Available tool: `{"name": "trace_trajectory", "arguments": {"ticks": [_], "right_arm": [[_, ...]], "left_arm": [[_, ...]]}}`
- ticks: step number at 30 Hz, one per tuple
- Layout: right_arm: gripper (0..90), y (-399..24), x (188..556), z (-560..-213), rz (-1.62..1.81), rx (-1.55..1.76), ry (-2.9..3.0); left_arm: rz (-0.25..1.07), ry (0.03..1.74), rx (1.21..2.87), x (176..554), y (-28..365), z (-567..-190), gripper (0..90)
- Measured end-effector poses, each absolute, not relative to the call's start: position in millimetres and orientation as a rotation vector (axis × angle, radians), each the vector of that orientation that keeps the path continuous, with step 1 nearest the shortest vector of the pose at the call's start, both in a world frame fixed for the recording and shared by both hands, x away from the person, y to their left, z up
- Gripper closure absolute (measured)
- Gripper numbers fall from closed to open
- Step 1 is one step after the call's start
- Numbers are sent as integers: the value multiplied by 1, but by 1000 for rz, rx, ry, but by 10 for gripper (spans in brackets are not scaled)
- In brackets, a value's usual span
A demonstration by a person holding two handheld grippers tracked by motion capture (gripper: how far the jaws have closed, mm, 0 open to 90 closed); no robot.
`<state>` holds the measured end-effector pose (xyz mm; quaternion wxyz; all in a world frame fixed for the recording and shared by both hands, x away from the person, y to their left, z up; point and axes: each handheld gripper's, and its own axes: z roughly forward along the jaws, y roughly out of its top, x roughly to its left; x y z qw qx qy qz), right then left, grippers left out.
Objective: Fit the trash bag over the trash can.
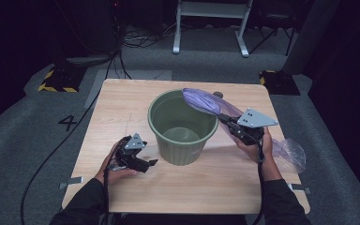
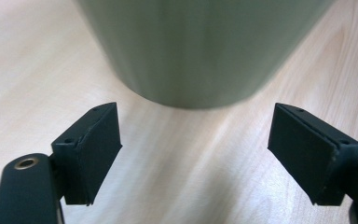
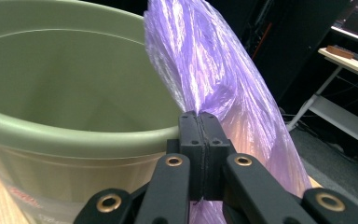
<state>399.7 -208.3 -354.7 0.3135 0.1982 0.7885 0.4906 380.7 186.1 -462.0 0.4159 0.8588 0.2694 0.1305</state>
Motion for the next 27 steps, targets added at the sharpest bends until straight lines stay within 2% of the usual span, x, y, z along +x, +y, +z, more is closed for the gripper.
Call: {"name": "trace_trajectory", "arguments": {"ticks": [7,16,22,27], "right_arm": [[900,-207,396,-352,1274,488,2088],[900,-208,394,-351,1280,461,2105],[900,-207,390,-347,1294,423,2118],[900,-207,384,-344,1310,379,2140]], "left_arm": [[405,661,2047,374,209,-424,162],[464,616,1992,375,213,-385,161],[542,575,1953,378,205,-343,162],[588,529,1961,384,184,-315,162]]}}
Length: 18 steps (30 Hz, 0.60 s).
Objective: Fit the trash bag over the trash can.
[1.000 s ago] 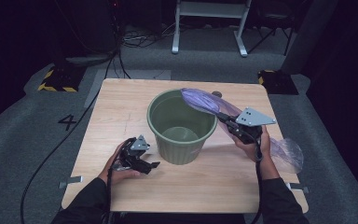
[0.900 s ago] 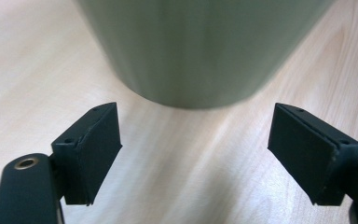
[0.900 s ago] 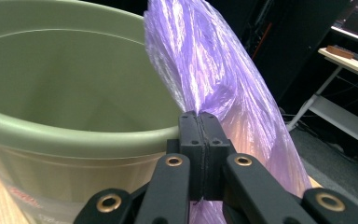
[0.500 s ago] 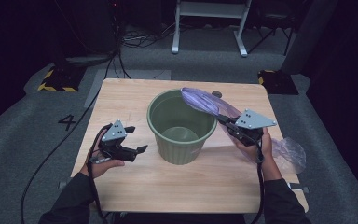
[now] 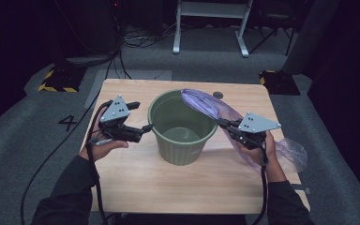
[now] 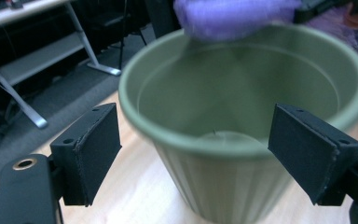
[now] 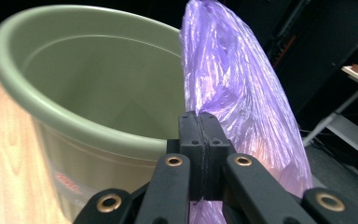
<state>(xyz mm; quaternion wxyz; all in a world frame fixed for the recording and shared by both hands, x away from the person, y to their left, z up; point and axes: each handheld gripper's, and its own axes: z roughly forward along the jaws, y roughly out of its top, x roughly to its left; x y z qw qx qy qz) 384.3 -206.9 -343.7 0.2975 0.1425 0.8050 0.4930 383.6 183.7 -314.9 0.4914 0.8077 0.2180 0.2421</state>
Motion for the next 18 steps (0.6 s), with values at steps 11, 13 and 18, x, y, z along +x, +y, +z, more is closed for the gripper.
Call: {"name": "trace_trajectory", "arguments": {"ticks": [11,13,18], "right_arm": [[900,-211,372,-335,1341,300,2157],[900,-212,370,-332,1346,284,2159],[900,-212,363,-326,1371,244,2166]], "left_arm": [[609,443,2015,398,131,-292,162],[609,428,2026,399,123,-289,161],[649,413,2053,399,109,-284,160]]}}
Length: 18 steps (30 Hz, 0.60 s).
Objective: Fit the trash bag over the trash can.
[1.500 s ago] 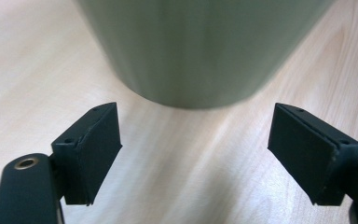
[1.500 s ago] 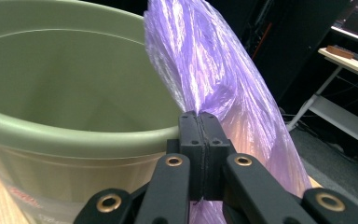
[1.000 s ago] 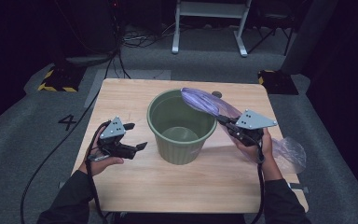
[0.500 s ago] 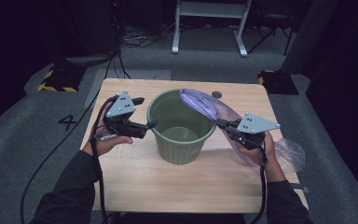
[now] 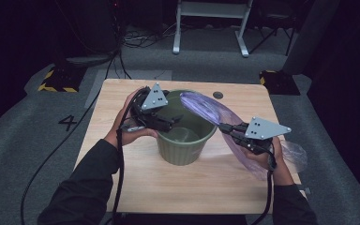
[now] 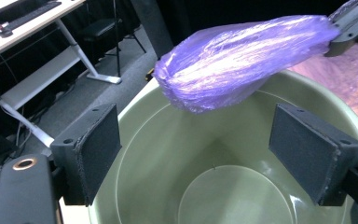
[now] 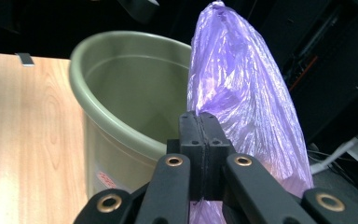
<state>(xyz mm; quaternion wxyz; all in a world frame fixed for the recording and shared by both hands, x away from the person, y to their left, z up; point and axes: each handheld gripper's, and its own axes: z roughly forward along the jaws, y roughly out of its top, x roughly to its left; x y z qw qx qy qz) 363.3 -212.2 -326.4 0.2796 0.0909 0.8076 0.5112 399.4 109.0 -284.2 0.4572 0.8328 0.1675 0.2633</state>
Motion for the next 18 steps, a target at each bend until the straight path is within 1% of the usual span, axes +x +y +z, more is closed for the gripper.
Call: {"name": "trace_trajectory", "arguments": {"ticks": [2,8,14,16,18], "right_arm": [[900,-209,361,-323,1378,221,2171],[900,-199,355,-318,1352,146,2216],[900,-192,353,-316,1365,100,2238],[900,-190,352,-316,1367,86,2239],[900,-190,352,-315,1373,81,2238]], "left_arm": [[676,419,2041,399,108,-283,160],[607,369,2024,403,104,-281,158],[587,357,2085,408,96,-286,163],[593,347,2108,410,96,-287,243],[587,342,2114,411,96,-289,364]]}}
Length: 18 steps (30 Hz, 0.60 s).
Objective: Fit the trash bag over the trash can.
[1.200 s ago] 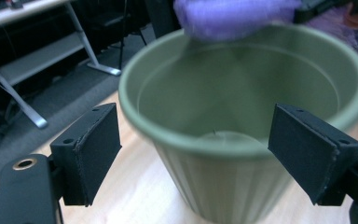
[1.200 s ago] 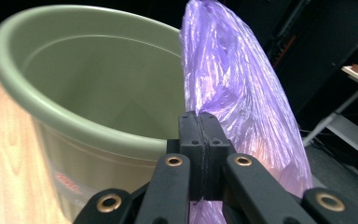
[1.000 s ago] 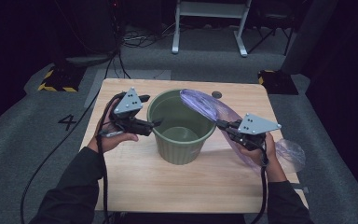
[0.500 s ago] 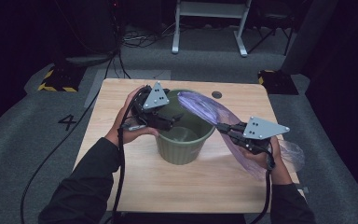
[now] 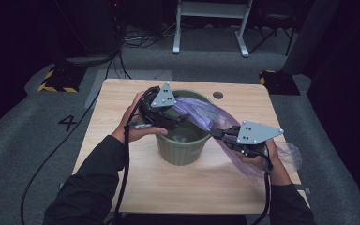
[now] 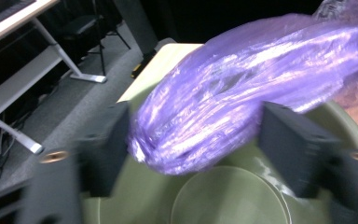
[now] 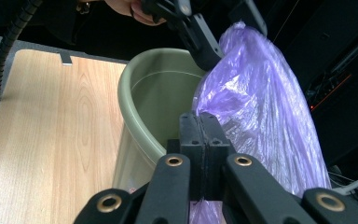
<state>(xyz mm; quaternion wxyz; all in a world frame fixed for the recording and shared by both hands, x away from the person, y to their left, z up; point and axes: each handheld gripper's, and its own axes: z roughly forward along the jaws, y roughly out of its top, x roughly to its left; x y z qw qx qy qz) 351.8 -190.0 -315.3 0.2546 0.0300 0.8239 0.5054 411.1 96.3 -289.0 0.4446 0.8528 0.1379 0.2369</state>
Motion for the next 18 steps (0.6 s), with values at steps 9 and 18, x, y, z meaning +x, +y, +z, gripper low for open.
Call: {"name": "trace_trajectory", "arguments": {"ticks": [9,18], "right_arm": [[839,-195,356,-319,1347,172,2205],[496,-210,360,-329,1316,354,2148]], "left_arm": [[661,276,2204,408,99,-298,887],[663,299,2247,409,103,-308,897]]}}
